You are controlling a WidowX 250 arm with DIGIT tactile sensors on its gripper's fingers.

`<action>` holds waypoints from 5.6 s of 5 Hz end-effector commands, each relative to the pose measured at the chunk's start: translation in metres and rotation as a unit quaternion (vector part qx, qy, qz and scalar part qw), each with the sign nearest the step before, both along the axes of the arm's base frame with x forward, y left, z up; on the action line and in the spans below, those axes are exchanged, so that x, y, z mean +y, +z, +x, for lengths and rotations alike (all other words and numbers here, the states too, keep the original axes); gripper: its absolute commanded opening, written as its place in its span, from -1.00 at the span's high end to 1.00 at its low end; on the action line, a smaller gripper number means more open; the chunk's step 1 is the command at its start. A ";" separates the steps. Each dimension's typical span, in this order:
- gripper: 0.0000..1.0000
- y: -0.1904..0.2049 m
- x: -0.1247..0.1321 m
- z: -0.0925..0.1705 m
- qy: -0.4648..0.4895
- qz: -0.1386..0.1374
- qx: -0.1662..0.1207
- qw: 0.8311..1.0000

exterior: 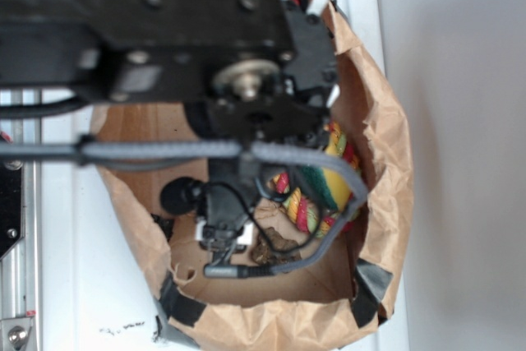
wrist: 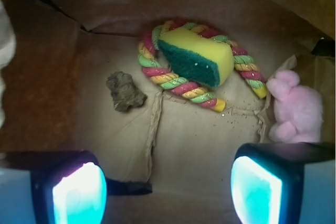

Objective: Grab the rock.

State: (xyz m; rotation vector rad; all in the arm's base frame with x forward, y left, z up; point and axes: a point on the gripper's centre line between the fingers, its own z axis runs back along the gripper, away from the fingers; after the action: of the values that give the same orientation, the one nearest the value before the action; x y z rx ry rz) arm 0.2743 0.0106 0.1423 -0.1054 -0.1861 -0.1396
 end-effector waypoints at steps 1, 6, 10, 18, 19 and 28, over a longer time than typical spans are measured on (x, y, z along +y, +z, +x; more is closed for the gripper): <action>-1.00 -0.016 -0.021 0.009 -0.005 -0.009 -0.021 1.000; -1.00 -0.020 -0.059 0.000 -0.006 -0.054 -0.035 0.998; -1.00 -0.038 -0.080 0.010 -0.085 -0.063 -0.108 0.989; -1.00 -0.097 -0.113 0.042 -0.055 -0.068 -0.086 0.992; -1.00 -0.102 -0.114 0.042 -0.058 -0.064 -0.079 0.993; 1.00 0.024 0.014 0.026 0.186 -0.094 -0.097 0.973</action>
State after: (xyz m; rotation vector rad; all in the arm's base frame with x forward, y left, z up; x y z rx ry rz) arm 0.2941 0.0219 0.1416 -0.2575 -0.3352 0.2348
